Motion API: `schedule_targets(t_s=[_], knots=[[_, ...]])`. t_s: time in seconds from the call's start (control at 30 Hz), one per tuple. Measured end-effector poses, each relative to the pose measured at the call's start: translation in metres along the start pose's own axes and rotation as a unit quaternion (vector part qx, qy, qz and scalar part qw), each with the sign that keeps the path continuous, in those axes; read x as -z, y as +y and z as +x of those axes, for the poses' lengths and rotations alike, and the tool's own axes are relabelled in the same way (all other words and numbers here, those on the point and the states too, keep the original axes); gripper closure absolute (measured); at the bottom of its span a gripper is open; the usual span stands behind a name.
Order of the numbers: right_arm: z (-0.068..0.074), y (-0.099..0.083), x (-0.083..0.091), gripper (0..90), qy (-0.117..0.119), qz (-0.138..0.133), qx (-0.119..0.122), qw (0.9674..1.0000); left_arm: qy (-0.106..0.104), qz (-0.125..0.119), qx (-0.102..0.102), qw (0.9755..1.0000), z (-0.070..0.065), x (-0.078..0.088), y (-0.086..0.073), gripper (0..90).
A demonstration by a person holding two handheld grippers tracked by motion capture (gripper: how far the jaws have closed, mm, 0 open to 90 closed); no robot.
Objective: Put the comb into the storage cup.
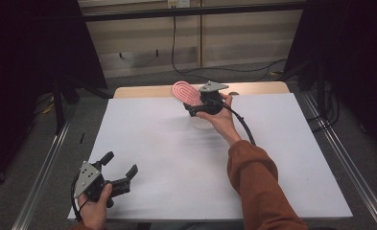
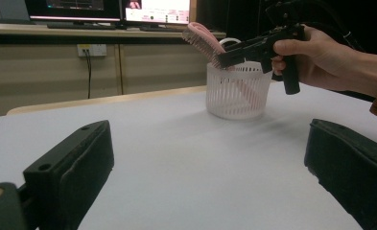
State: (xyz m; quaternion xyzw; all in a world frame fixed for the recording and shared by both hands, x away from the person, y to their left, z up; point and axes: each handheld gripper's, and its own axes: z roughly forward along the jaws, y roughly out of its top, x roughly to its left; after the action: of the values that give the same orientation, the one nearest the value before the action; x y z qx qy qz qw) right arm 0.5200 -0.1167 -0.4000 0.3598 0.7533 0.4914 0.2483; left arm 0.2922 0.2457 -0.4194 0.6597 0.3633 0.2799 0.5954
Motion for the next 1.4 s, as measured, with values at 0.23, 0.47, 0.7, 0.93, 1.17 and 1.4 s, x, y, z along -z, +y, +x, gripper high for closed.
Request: schedule_targets(t_s=[0.23, 0.47, 0.7, 0.93, 1.17, 1.4], knots=[[0.0, 0.0, 0.002, 11.2, 0.002, 0.001, -0.001, 1.0, 0.001, 0.0, -0.001, 1.0, 0.0, 0.0, 0.0, 3.2], [0.0, -0.002, 0.005, 10.9, 0.002, 0.0, 0.0, 1.0, 0.001, 0.0, 0.001, 1.0, 0.0, 0.0, 0.0, 3.2], [0.001, -0.002, 0.008, 9.4, -0.001, 0.0, 0.003, 1.0, 0.003, -0.001, 0.0, 1.0, 0.0, 0.001, 0.0, 3.2], [-0.001, -0.002, 0.016, 8.7, -0.009, -0.013, -0.003, 0.9999, 0.002, -0.004, 0.004, 1.0, -0.001, 0.0, 0.0, 3.2], [0.0, 0.0, 0.025, 4.4, -0.017, -0.035, -0.008, 0.9992, 0.001, -0.004, 0.003, 1.0, 0.0, 0.0, 0.0, 3.2], [-0.001, 0.004, 0.034, 2.7, -0.025, -0.05, -0.014, 0.9983, 0.007, -0.004, 0.003, 1.0, 0.0, -0.001, 0.001, 3.2]])
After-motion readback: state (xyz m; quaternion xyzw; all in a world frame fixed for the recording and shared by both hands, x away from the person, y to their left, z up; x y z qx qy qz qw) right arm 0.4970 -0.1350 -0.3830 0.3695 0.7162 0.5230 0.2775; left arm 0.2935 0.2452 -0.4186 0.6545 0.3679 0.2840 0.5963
